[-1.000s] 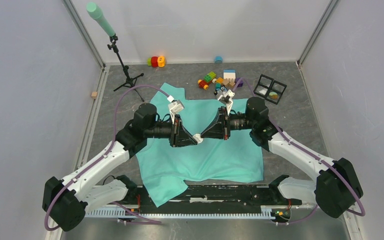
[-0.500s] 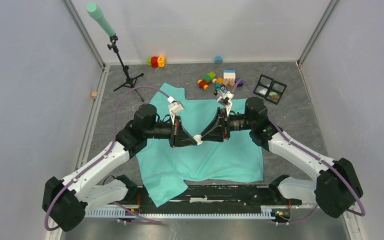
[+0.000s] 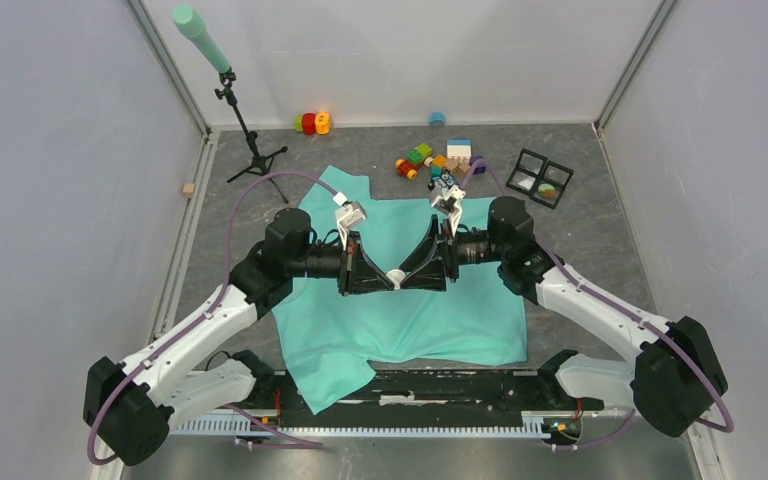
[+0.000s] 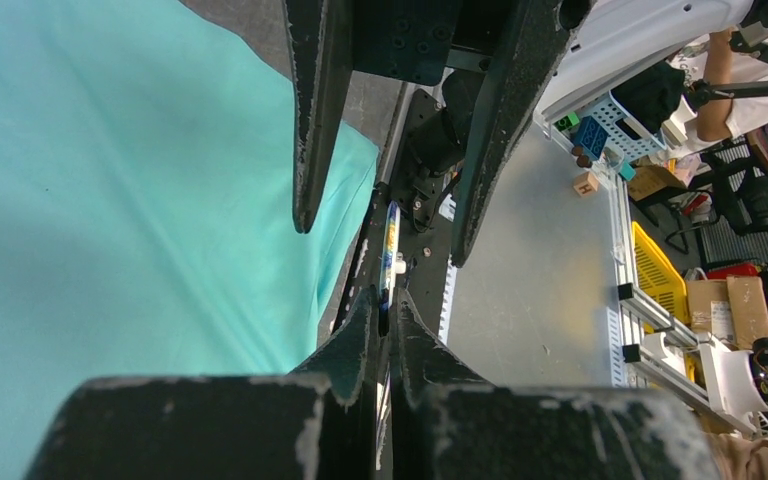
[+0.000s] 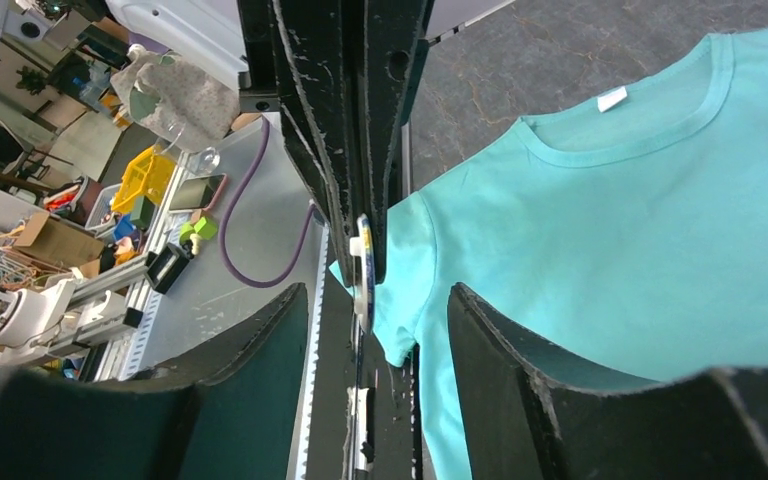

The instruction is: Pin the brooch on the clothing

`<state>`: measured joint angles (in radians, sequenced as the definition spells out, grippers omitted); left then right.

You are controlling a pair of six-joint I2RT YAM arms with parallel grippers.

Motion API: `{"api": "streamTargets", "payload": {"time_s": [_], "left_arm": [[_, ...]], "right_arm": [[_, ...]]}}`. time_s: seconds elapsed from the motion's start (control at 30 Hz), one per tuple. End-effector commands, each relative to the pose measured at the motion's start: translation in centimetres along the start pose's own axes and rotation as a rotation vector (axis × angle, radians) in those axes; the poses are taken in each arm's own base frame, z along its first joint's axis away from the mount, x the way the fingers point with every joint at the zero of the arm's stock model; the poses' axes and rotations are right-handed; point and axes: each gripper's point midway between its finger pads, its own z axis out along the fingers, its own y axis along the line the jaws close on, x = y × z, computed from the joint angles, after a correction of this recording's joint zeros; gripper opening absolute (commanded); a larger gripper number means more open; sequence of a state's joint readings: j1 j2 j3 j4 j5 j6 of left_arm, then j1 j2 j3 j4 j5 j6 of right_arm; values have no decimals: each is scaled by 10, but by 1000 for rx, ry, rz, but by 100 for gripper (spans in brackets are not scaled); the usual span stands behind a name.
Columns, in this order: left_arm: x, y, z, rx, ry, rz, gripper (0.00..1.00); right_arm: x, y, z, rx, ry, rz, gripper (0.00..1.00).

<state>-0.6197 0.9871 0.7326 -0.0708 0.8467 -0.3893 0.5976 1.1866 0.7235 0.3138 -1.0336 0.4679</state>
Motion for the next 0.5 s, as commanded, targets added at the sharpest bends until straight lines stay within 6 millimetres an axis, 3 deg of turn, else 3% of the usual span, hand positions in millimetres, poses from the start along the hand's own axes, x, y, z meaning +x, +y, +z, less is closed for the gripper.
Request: {"api": "streamTargets", "payload": {"time_s": [0.0,0.4,0.47], "left_arm": [[-8,-13,-2,48,-29,40,2],[-8,-13,-2,49,-29,40,2],[-8,-14,-2,50,-29,40,2]], "right_arm": [[-10,10,6,-33,-33,-40,58],[-5,5,11,-30,-16,-16,39],[-4,4,11,-26,-13,-11,32]]}}
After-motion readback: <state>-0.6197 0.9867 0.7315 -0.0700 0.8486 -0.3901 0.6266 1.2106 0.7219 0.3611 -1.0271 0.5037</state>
